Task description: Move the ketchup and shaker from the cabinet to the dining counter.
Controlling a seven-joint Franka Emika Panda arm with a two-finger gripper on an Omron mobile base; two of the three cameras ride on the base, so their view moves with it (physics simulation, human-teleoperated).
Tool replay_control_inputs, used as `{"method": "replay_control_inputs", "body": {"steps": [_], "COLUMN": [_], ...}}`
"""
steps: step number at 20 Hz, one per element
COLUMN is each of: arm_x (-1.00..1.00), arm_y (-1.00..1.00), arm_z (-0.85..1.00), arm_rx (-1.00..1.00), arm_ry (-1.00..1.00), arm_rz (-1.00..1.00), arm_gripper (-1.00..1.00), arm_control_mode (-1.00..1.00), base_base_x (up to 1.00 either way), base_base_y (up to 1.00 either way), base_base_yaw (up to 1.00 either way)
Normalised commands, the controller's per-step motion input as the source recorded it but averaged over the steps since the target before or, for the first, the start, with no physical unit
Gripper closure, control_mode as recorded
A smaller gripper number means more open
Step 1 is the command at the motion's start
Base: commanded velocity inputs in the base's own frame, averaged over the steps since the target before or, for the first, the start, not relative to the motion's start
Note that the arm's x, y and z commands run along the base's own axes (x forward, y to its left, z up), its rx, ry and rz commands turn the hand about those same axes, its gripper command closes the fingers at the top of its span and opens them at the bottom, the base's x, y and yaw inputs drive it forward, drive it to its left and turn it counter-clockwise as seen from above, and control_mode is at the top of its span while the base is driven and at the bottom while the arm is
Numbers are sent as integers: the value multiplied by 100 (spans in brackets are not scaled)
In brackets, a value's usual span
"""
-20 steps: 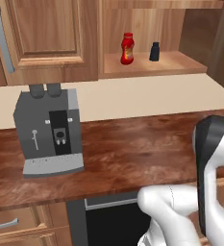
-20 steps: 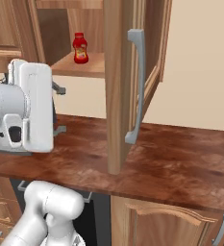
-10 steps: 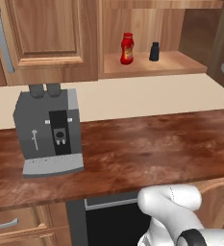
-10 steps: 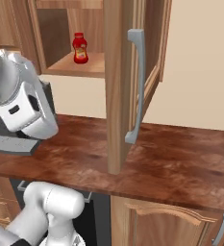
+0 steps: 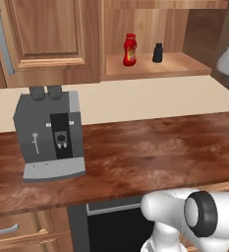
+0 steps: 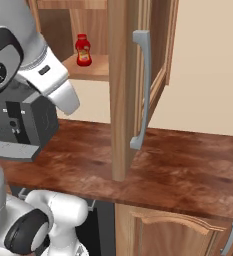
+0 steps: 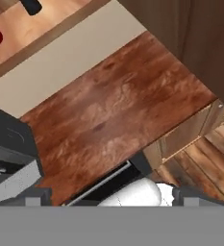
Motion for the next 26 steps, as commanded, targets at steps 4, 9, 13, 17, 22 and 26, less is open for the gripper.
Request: {"method": "replay_control_inputs", "body": {"steps": [4, 9, 13, 17, 22, 26], "arm_x": [44, 48, 35, 46, 56, 69], "arm_y": [0, 2, 1, -1, -1, 1], "arm_z": [0, -5, -25, -7, 0, 0], "arm_rx": [-18, -19, -15, -2, 0, -1], "arm_ry": [0, -11, -33, -22, -5, 0], "arm_rz": [7, 3, 6, 10, 13, 9], "arm_gripper": [-100, -100, -100, -100, -100, -100], "arm_control_mode": [-100, -100, -100, -100, -100, -100], "base_base_x": [0, 0, 0, 0, 0, 0], "base_base_y": [0, 0, 0, 0, 0, 0], "base_base_yaw": [0, 0, 0, 0, 0, 0]}}
